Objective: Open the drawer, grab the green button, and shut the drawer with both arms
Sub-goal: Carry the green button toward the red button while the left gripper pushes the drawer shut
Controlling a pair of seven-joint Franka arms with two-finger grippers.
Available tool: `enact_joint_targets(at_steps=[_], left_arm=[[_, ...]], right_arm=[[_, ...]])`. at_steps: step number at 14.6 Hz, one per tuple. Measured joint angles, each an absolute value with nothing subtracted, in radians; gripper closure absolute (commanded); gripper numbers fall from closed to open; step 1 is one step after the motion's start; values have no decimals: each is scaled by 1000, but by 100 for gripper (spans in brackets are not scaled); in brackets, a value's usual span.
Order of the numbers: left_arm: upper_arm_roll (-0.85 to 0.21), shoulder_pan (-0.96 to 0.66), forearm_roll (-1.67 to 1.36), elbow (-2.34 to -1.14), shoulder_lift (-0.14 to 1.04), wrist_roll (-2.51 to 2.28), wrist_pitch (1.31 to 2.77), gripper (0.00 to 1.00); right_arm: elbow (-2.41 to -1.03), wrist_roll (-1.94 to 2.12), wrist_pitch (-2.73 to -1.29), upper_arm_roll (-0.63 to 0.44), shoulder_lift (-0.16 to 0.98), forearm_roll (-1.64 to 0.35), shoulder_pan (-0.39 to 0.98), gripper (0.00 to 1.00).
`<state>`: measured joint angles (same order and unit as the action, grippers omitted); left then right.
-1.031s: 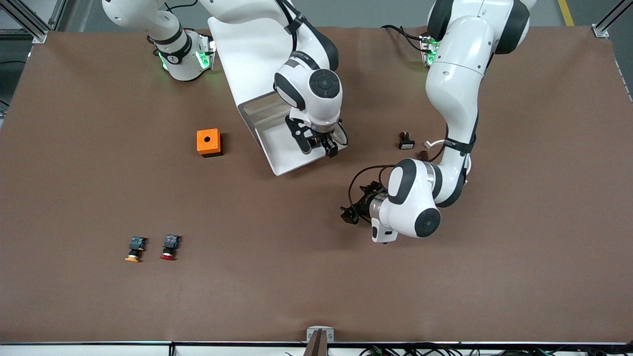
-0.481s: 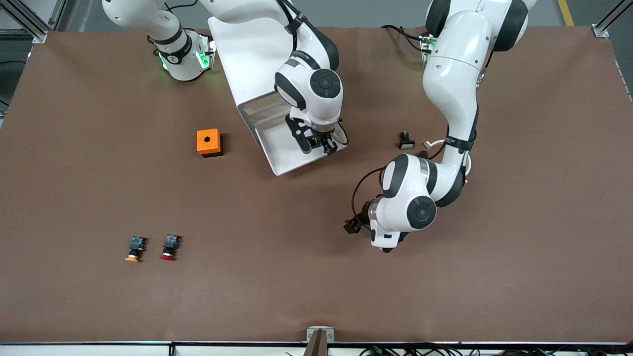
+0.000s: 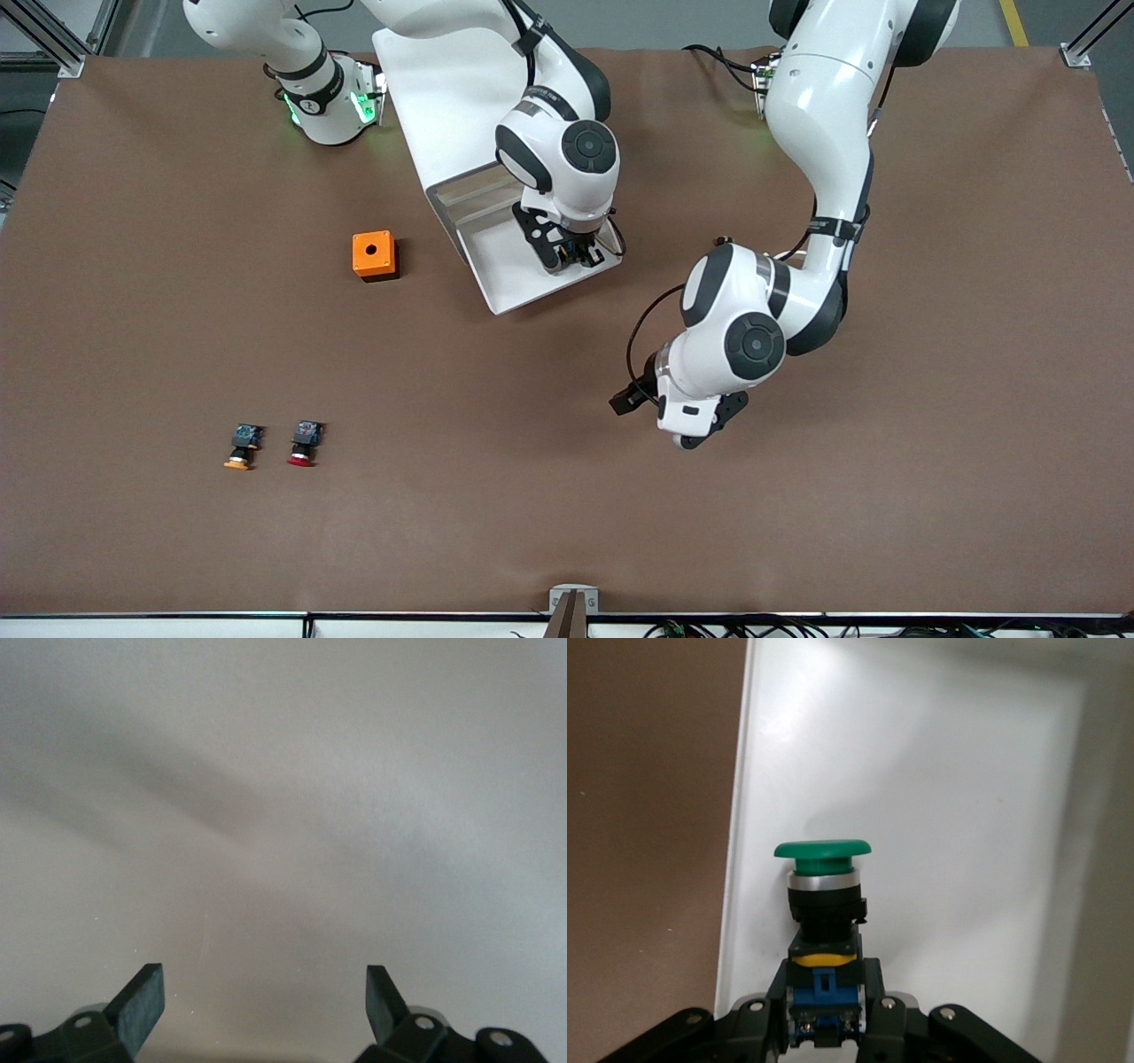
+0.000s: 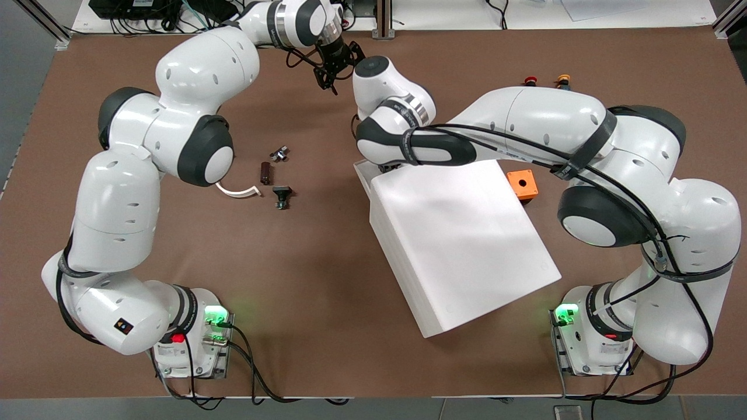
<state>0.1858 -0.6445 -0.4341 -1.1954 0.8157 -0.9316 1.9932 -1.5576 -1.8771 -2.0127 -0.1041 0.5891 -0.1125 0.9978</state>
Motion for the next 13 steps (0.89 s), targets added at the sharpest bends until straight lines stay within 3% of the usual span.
enact_joint_targets(at_steps=[5, 10, 13], left_arm=[[186, -685, -391, -1215, 817, -932, 1994, 0], [185, -747, -356, -1243, 820, -936, 2027, 0], [184, -802, -311, -1261, 824, -964, 2037, 1]], right_arm=[[-1361, -1603, -1762, -114, 574, -122, 878, 100], [-1332, -1007, -1752, -128, 549, -130, 663, 100], [-1372, -652, -1827, -129, 557, -133, 513, 100]])
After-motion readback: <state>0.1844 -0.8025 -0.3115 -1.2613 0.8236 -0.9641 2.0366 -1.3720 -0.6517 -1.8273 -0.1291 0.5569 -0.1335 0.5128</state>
